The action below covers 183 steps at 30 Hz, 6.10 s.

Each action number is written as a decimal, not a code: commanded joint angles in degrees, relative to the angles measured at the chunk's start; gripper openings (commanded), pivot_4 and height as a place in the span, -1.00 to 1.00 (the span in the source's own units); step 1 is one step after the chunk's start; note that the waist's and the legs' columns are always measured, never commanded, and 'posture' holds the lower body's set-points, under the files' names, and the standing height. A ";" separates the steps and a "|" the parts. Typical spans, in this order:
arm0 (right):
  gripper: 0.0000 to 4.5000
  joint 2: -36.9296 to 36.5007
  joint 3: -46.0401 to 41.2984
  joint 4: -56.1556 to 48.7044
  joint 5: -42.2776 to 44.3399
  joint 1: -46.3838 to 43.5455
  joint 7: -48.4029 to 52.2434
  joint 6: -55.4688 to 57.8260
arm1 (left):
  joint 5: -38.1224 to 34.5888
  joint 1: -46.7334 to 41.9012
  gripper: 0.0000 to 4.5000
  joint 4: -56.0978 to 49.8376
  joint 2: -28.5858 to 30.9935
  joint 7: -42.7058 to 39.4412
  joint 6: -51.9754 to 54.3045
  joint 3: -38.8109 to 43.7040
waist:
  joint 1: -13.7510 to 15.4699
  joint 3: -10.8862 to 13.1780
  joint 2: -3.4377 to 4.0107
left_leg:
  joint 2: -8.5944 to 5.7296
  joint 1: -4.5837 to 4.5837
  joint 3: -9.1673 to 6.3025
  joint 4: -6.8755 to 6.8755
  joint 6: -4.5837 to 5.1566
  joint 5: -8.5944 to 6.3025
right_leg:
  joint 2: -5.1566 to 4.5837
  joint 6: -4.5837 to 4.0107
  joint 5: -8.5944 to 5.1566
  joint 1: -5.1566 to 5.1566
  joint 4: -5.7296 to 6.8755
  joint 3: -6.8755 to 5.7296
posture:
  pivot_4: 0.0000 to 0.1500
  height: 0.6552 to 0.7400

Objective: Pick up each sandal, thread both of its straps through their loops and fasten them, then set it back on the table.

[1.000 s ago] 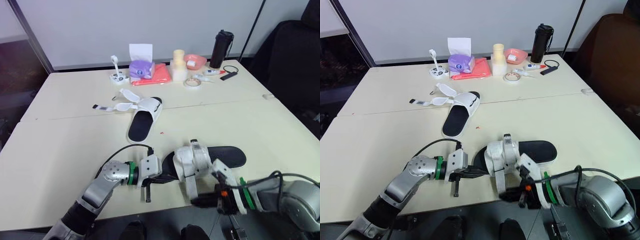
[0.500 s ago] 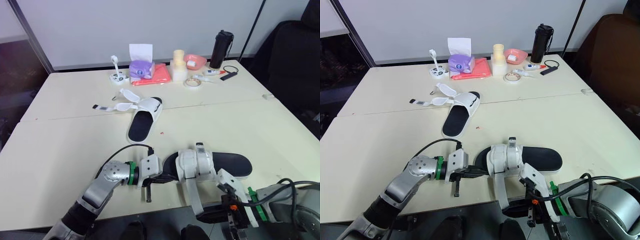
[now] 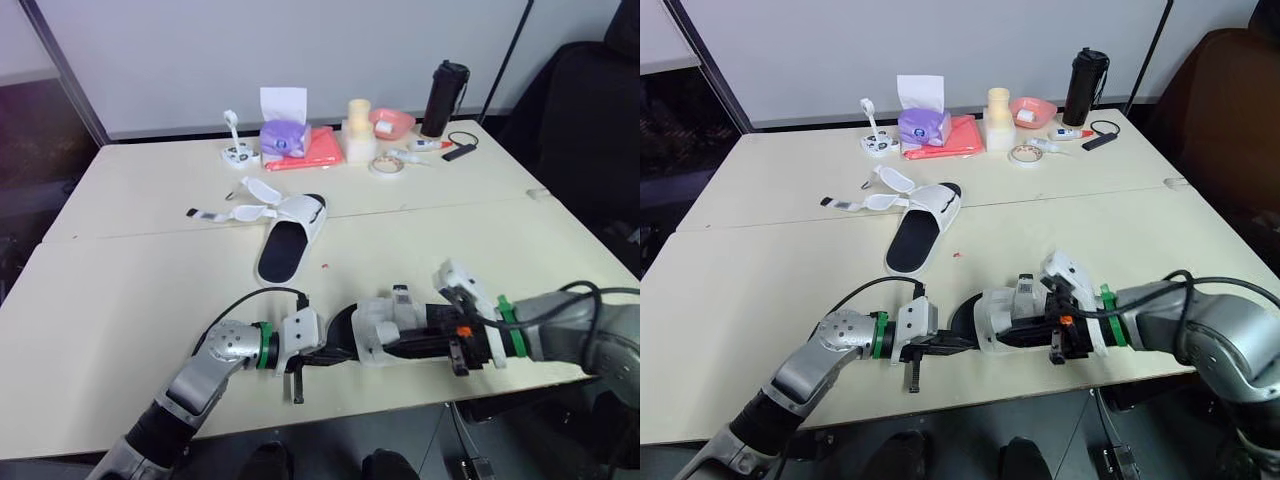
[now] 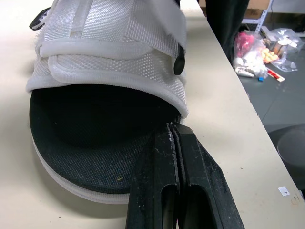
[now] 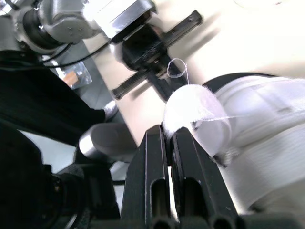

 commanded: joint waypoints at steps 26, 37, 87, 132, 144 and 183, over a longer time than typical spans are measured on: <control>0.81 7.34 1.83 16.95 -17.24 -13.49 3.80 -9.51 | 1.94 1.20 -1.00 1.02 0.84 1.07 1.17 -1.32 | 0.03 0.00 0.03 | -0.01 0.01 0.00 -0.01 0.00 0.00 | 0.00 0.04 0.03 -0.02 0.04 0.00 | 1.00 1.00; 0.81 -5.85 -3.51 -10.41 -38.19 13.39 7.57 -45.07 | 1.62 1.95 -1.00 0.67 1.54 0.46 0.81 -1.38 | -0.03 -0.01 0.06 | 0.00 0.00 0.02 -0.04 0.00 0.00 | 0.00 0.09 0.02 -0.04 0.05 -0.02 | 1.00 1.00; 0.81 7.76 -1.91 2.31 -88.01 31.01 -20.77 -101.77 | 1.13 1.04 -1.00 0.72 1.33 -0.47 2.24 -1.72 | -0.29 -0.02 0.05 | 0.00 0.81 0.08 -0.10 -0.01 0.00 | 0.00 -0.18 -0.11 0.71 0.08 0.09 | 1.00 1.00; -0.96 6.54 8.79 7.77 -58.38 11.57 -5.30 -87.75 | 1.63 0.74 -1.00 1.76 0.69 -0.48 1.82 -1.66 | -0.13 -0.01 0.04 | 0.00 0.81 0.06 -0.08 -0.01 0.00 | -0.01 -0.18 -0.10 0.73 0.05 0.09 | 1.00 1.00; -0.96 10.29 6.74 16.09 -45.99 4.77 2.36 -62.58 | 1.72 1.01 -1.00 1.24 0.73 0.15 2.11 -1.53 | -0.58 0.02 0.04 | 0.00 0.80 0.07 -0.08 -0.01 0.00 | -0.01 -0.19 -0.09 0.68 0.08 0.10 | 1.00 1.00; -0.96 13.63 5.55 15.85 -37.72 1.17 6.60 -42.35 | -1.68 -13.82 -1.00 14.17 -3.05 -4.49 -6.93 5.81 | -1.20 0.05 0.02 | 0.00 0.21 0.07 -0.07 -0.01 0.00 | 0.02 0.09 0.05 0.08 0.13 0.07 | 1.00 1.00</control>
